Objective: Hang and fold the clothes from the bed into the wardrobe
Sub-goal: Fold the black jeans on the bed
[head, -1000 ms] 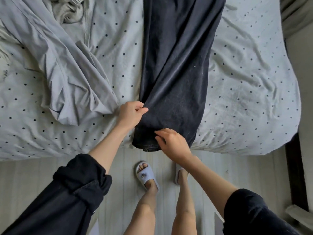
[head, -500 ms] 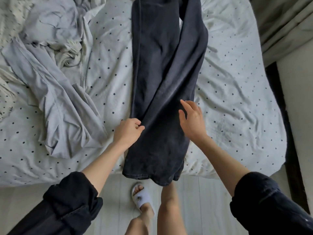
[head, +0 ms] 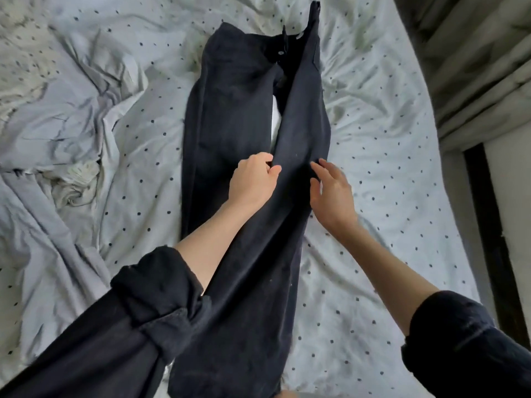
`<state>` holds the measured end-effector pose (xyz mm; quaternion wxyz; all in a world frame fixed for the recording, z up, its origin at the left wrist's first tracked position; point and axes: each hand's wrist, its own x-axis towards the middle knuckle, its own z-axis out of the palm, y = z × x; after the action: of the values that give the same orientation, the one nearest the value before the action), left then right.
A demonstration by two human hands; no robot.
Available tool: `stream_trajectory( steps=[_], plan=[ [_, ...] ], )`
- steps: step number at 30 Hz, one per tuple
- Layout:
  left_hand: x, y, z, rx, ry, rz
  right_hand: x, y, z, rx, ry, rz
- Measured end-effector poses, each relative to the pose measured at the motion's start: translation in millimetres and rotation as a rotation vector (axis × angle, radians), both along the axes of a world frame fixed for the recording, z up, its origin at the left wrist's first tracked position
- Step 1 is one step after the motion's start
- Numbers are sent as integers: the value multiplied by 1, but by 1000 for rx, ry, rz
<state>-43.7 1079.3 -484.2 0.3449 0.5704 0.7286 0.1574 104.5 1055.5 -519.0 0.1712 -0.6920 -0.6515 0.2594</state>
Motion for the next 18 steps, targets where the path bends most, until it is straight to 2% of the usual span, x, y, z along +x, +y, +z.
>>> stream_trajectory(
  steps=[7,11,15,18],
  plan=[
    [-2,44,6,-121,-41,24,7,25,-2,-10,2,105],
    [-36,41,25,-108,-224,78,-5,34,10,4,-23,170],
    [-76,35,35,-138,-436,264,-34,47,22,45,-51,281],
    [-103,29,20,-137,-340,339,-58,52,17,39,-128,389]
  ],
)
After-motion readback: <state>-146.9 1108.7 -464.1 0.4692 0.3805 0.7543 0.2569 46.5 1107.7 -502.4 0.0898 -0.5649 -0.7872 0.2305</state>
